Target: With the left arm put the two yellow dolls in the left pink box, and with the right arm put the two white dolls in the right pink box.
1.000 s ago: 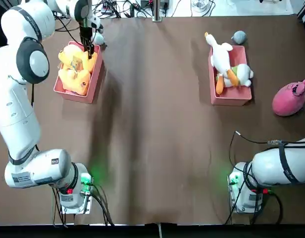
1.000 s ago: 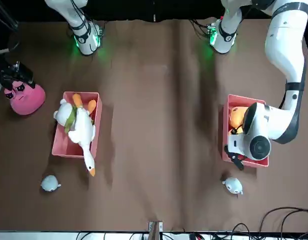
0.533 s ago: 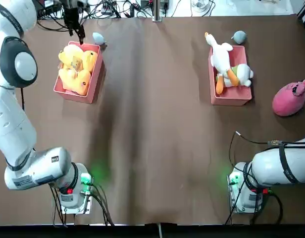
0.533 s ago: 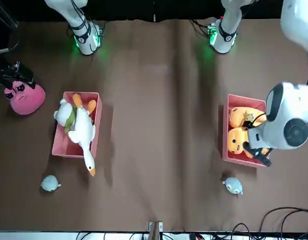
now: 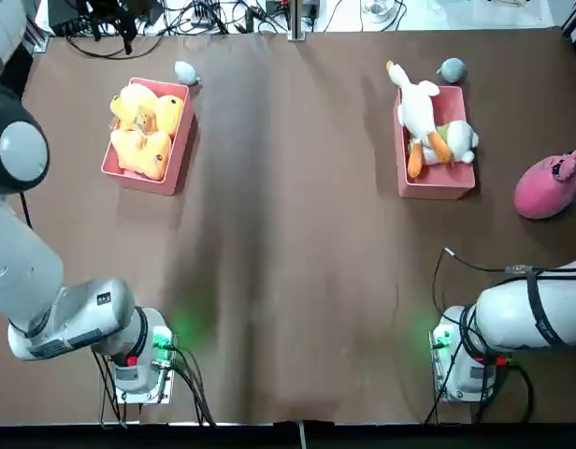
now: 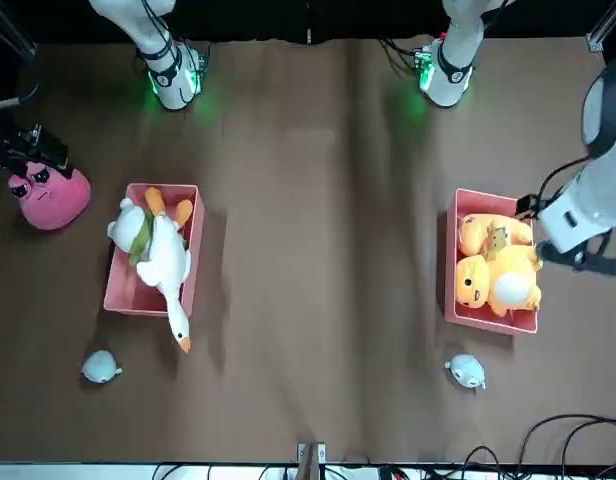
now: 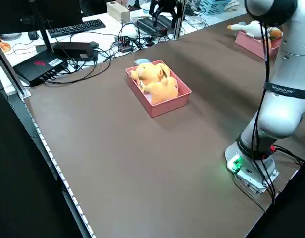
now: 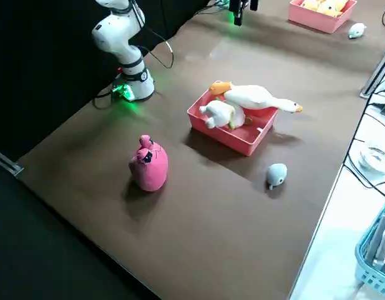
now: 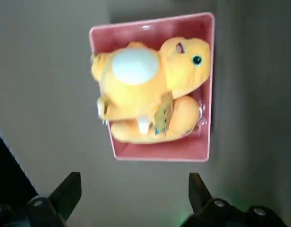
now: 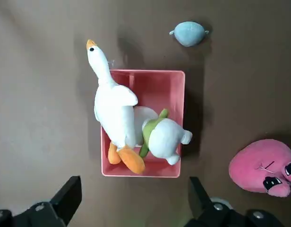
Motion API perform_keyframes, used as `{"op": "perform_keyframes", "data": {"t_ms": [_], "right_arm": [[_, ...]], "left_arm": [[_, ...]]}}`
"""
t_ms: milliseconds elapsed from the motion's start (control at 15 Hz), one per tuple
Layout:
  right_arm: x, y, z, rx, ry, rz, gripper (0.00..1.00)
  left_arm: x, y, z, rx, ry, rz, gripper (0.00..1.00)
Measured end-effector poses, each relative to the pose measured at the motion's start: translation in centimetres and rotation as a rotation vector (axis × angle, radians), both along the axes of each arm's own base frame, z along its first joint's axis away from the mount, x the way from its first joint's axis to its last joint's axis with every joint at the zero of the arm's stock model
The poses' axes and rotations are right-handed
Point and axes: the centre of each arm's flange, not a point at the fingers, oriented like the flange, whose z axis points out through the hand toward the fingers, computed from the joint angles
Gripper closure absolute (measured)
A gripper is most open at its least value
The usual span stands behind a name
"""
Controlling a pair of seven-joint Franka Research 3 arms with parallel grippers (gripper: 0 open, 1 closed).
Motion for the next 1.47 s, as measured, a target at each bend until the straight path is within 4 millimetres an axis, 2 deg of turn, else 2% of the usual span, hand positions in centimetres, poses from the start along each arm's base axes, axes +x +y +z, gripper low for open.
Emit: {"op": "perform_keyframes", "data": {"t_ms": [200, 467, 667, 800, 1000, 1200, 1467], "right_arm": [[0.0, 0.0, 0.0, 0.000, 0.000, 0.000, 0.01], [0.0, 0.0, -0.2, -0.002, 0.006, 0.000, 0.01], [-0.1, 0.0, -0.3, -0.002, 0.012, 0.006, 0.01], [-0.1, 0.0, -0.3, -0.002, 0.012, 0.029, 0.01], [-0.1, -0.2, -0.3, -0.002, 0.012, 0.049, 0.01], [-0.1, -0.1, -0.3, -0.002, 0.012, 0.057, 0.01], [-0.1, 0.5, -0.2, -0.001, 0.008, 0.069, 0.01]], "left_arm": [[-2.0, 0.1, 2.6, 0.034, 0.002, 0.102, 0.00], [-3.6, 0.7, 4.7, -0.026, 0.001, 0.179, 0.00], [-6.1, 2.1, 6.8, -0.059, -0.017, 0.252, 0.00], [-7.4, 3.9, 7.7, -0.100, -0.025, 0.304, 0.00], [-9.5, 5.5, 7.7, -0.128, -0.019, 0.346, 0.00], [-11.0, 5.3, 7.5, -0.142, -0.024, 0.351, 0.00], [-11.5, 4.8, 7.5, -0.134, -0.031, 0.427, 0.00]]}}
